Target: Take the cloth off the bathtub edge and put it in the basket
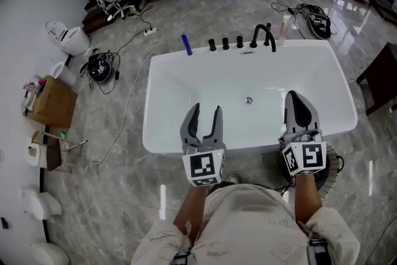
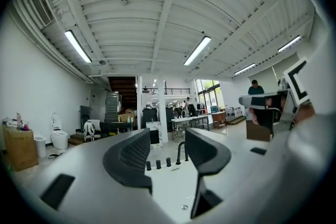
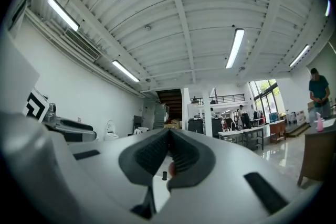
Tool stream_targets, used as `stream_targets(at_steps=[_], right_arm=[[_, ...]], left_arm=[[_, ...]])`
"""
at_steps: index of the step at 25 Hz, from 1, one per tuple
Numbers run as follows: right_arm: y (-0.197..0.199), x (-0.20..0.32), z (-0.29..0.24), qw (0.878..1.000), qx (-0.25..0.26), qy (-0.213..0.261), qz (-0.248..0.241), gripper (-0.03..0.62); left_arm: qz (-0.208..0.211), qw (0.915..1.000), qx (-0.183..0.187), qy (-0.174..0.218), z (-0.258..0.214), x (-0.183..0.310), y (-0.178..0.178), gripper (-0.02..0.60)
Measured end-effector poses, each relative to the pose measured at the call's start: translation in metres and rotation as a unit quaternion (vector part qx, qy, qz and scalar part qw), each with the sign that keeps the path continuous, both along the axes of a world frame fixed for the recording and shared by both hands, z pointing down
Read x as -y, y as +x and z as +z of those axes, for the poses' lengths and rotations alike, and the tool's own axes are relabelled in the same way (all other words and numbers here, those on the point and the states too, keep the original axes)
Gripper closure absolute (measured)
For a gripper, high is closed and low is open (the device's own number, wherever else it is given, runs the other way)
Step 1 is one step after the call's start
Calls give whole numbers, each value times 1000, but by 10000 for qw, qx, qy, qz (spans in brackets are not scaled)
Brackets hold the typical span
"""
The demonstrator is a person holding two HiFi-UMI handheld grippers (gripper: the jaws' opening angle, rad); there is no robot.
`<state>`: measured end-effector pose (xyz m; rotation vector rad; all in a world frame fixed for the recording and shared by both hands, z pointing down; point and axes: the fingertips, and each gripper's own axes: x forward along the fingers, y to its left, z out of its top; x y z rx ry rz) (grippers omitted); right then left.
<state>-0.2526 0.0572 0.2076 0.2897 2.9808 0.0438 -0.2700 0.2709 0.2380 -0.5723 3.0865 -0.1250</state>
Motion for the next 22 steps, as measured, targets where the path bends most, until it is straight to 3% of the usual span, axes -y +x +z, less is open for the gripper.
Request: stream_targets(at_steps=[8,15,22], right_arm=[[-6,-16,-15,9998,186,30,-99,606],[-5,-14,-14,9996,200,168,-83,606],[0,-20,-21,9994,270,183,-134,606]], left_arm=[[-58,9997,213,70,-13,-11,-7,394],[-201,9990,364,177,-17,-12,-8,457],[-239,9985,472,173,-21,-15,-4,561]])
